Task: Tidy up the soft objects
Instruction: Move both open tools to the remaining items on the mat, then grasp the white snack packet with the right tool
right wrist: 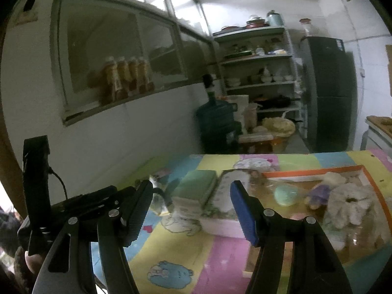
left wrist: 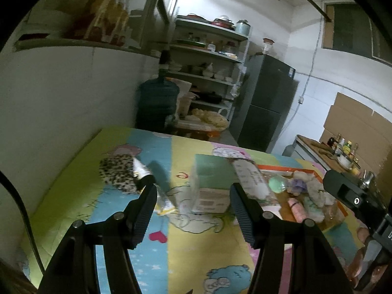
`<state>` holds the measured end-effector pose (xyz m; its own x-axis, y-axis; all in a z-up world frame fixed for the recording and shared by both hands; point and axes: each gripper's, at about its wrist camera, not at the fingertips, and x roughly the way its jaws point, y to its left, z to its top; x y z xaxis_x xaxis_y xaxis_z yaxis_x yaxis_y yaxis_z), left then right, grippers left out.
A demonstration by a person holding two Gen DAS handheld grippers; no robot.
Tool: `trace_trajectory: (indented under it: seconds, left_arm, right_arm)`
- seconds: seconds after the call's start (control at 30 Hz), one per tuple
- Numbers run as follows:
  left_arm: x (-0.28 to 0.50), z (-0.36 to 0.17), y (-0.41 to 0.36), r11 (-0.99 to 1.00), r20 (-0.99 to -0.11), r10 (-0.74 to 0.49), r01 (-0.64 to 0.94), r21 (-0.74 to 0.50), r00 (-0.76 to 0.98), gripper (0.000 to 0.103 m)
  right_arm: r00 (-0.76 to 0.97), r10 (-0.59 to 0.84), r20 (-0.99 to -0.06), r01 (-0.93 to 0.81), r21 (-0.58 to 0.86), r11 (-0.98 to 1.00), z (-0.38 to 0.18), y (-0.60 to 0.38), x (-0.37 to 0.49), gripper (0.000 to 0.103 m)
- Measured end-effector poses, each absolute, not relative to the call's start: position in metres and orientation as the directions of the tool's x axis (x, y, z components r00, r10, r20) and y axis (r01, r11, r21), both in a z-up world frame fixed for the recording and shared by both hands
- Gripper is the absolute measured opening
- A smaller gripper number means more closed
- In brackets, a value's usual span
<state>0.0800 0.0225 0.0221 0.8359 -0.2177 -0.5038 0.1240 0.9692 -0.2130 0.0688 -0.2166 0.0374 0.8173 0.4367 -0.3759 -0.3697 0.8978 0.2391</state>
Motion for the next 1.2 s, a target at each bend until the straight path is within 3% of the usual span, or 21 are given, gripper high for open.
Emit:
trace_trajectory:
  seconds: [0.6,0.83,1.07,1.2]
  left_arm:
    - [0.093,-0.006,0.117,0.969,-0.532,-0.022,-0.113,-0.219,0.846,0.061]
    - [0.102,-0.022,0.137,0.966,-0.558,-0.003,-0.142,-0.216,0.830,0.061]
    - [0.116,-0.036,0.146,0.966,-0.585,-0.020,-0.134,-0.219,0.811,0.061]
    - [0.124,-0.042,0.152,0.964,-0.594,-0.023,-0.140,-0.227,0.805,0.061]
  right_arm:
    - [0.681,0.542,-0.492,-0.538,0.166,0.826,0.012,-0.114,0.108,0.067]
    - [0.588,0.576,-0.569,-0.605,0.163,0.779,-0.011,-0.062,0.142,0.067]
    - [0.560,0.500,-0.661,-0.584,0.113,0.804,-0.036,-0.020,0.186,0.067]
    - [0.564,0.448,-0.694,-0.561,0.076,0.824,-0.051,-0.011,0.201,0.056]
